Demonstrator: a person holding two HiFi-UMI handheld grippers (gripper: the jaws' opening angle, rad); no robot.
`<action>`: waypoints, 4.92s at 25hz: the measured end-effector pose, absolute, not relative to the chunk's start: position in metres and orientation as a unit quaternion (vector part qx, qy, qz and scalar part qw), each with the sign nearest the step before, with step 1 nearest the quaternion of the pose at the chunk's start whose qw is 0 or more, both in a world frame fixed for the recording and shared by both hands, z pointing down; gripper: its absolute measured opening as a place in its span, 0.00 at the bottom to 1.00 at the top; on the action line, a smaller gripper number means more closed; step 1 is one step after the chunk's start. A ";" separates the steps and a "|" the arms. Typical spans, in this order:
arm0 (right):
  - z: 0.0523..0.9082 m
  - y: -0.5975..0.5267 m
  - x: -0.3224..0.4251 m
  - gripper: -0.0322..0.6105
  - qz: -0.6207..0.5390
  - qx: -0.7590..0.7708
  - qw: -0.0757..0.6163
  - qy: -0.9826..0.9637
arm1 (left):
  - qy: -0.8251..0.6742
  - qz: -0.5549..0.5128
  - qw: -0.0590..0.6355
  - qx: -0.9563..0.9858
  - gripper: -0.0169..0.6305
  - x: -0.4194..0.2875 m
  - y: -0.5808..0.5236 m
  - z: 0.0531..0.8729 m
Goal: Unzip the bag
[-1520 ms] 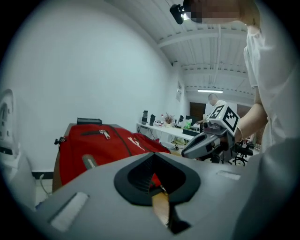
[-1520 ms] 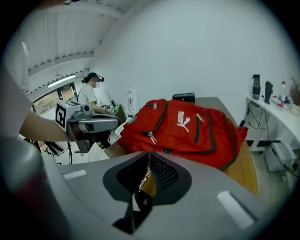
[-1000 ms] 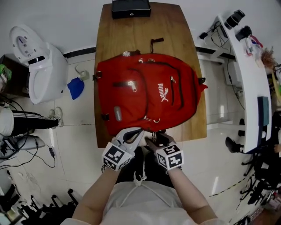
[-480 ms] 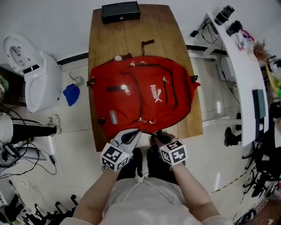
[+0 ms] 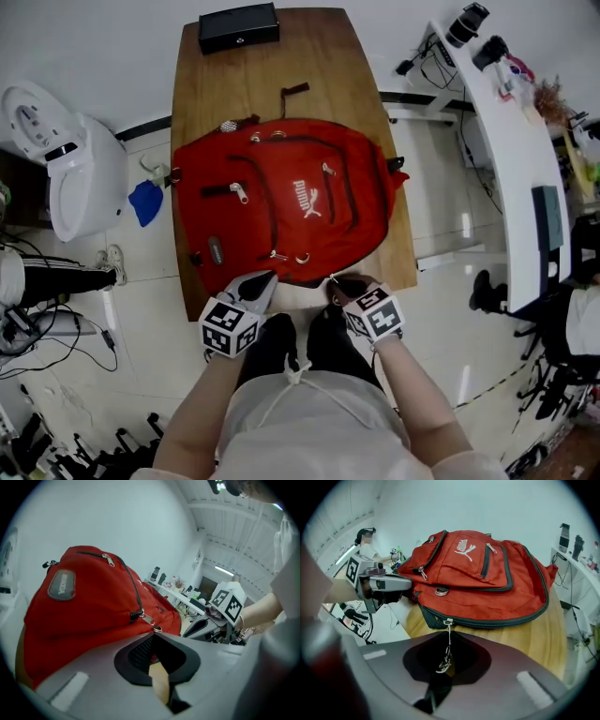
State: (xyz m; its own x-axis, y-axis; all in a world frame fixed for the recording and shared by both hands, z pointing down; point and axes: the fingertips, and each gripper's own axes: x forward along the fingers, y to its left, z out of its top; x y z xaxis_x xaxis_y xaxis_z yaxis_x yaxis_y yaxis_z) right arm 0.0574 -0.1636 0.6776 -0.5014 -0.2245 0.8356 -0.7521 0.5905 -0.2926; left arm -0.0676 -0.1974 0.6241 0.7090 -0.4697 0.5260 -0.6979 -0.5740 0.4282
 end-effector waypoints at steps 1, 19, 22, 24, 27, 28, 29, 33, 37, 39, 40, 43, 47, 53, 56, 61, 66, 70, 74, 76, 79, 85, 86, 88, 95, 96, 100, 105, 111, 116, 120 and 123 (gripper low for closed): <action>0.678 -0.165 0.062 0.09 0.333 0.301 0.397 -0.800 | -0.341 0.185 0.326 0.862 0.04 -0.067 -0.198 0.627; 0.676 -0.199 0.156 0.09 0.280 0.274 0.467 -0.793 | -0.371 0.255 0.370 0.813 0.04 -0.063 -0.201 0.651; 0.671 -0.218 0.178 0.09 0.245 0.282 0.487 -0.790 | -0.377 0.258 0.372 0.808 0.04 -0.064 -0.202 0.652; 0.669 -0.229 0.190 0.09 0.238 0.283 0.491 -0.789 | -0.382 0.259 0.371 0.805 0.04 -0.064 -0.202 0.652; 0.669 -0.238 0.199 0.09 0.243 0.280 0.491 -0.789 | -0.388 0.261 0.373 0.802 0.04 -0.065 -0.203 0.654; 0.669 -0.241 0.201 0.09 0.244 0.280 0.491 -0.788 | -0.389 0.262 0.374 0.800 0.04 -0.065 -0.204 0.654; 0.669 -0.244 0.204 0.09 0.245 0.280 0.491 -0.788 | -0.390 0.262 0.376 0.799 0.04 -0.065 -0.204 0.655; 0.668 -0.257 0.215 0.10 0.247 0.276 0.487 -0.791 | -0.394 0.266 0.385 0.791 0.04 -0.064 -0.203 0.658; 0.665 -0.266 0.220 0.10 0.240 0.261 0.489 -0.797 | -0.400 0.276 0.388 0.783 0.04 -0.066 -0.204 0.661; 0.665 -0.271 0.223 0.10 0.236 0.257 0.491 -0.798 | -0.402 0.277 0.391 0.780 0.04 -0.066 -0.204 0.661; 0.665 -0.274 0.225 0.11 0.237 0.258 0.492 -0.797 | -0.403 0.277 0.392 0.779 0.04 -0.066 -0.205 0.661; 0.667 -0.276 0.224 0.11 0.257 0.271 0.479 -0.794 | -0.411 0.277 0.387 0.777 0.04 -0.067 -0.207 0.661; 0.669 -0.272 0.221 0.12 0.261 0.301 0.448 -0.800 | -0.435 0.271 0.384 0.768 0.04 -0.070 -0.209 0.662; 0.650 -0.279 0.221 0.20 0.199 0.333 0.426 -0.817 | -0.447 0.238 0.396 0.766 0.04 -0.067 -0.212 0.650; 0.611 -0.286 0.208 0.06 0.198 0.349 0.352 -0.845 | -0.444 0.201 0.384 0.784 0.04 -0.056 -0.214 0.625; 0.518 -0.298 0.161 0.06 0.104 0.352 0.242 -0.898 | -0.463 0.096 0.295 0.830 0.04 -0.054 -0.240 0.538; 0.438 -0.286 0.121 0.06 0.033 0.368 0.166 -0.914 | -0.440 0.047 0.157 0.883 0.04 -0.057 -0.246 0.440; 0.405 -0.254 0.093 0.06 0.010 0.360 0.108 -0.927 | -0.418 0.055 0.080 0.903 0.04 -0.065 -0.225 0.399; 0.401 -0.213 0.068 0.06 0.014 0.363 0.094 -0.927 | -0.409 0.064 0.061 0.908 0.04 -0.083 -0.195 0.392; 0.401 -0.199 0.058 0.06 0.012 0.370 0.086 -0.925 | -0.409 0.059 0.063 0.909 0.04 -0.094 -0.185 0.395; 0.401 -0.182 0.045 0.06 -0.005 0.381 0.078 -0.921 | -0.397 0.050 0.064 0.914 0.04 -0.102 -0.172 0.395; 0.408 -0.133 0.032 0.06 -0.001 0.376 0.073 -0.924 | -0.374 0.041 0.057 0.925 0.04 -0.089 -0.126 0.395; 0.410 -0.122 0.032 0.06 0.004 0.375 0.072 -0.924 | -0.376 0.036 0.057 0.924 0.04 -0.086 -0.115 0.395; 0.413 -0.101 0.036 0.06 0.012 0.373 0.065 -0.925 | -0.381 0.028 0.057 0.922 0.04 -0.078 -0.093 0.396; 0.430 0.005 0.060 0.06 0.024 0.342 0.075 -0.936 | -0.403 0.023 0.066 0.913 0.04 -0.039 0.005 0.411; 0.431 0.022 0.064 0.06 0.025 0.335 0.079 -0.938 | -0.406 0.021 0.070 0.911 0.04 -0.034 0.022 0.413; 0.438 0.086 0.082 0.06 0.028 0.311 0.087 -0.946 | -0.418 0.020 0.073 0.905 0.04 -0.013 0.087 0.417; 0.438 0.122 0.093 0.06 0.032 0.305 0.082 -0.948 | -0.436 0.017 0.055 0.898 0.04 0.000 0.132 0.409; 0.421 0.139 0.097 0.06 0.023 0.304 0.065 -0.950 | -0.427 0.013 0.028 0.903 0.04 0.014 0.151 0.394; 0.408 0.140 0.092 0.06 0.011 0.317 0.058 -0.946 | -0.419 0.018 0.016 0.908 0.04 0.010 0.155 0.385; 0.405 0.137 0.085 0.06 0.009 0.326 0.061 -0.943 | -0.413 0.006 0.016 0.910 0.04 0.005 0.155 0.379; 0.402 0.139 0.079 0.06 0.007 0.334 0.066 -0.940 | -0.412 0.017 0.013 0.911 0.04 -0.005 0.156 0.383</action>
State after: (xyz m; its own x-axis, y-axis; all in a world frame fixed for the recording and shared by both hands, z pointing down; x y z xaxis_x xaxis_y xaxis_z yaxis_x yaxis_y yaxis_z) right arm 0.0786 0.1393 0.4019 -0.7675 -0.6278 0.1296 -0.6296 0.7763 0.0314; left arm -0.0049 0.1562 0.3825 0.6606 -0.7496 0.0418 -0.7505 -0.6608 0.0104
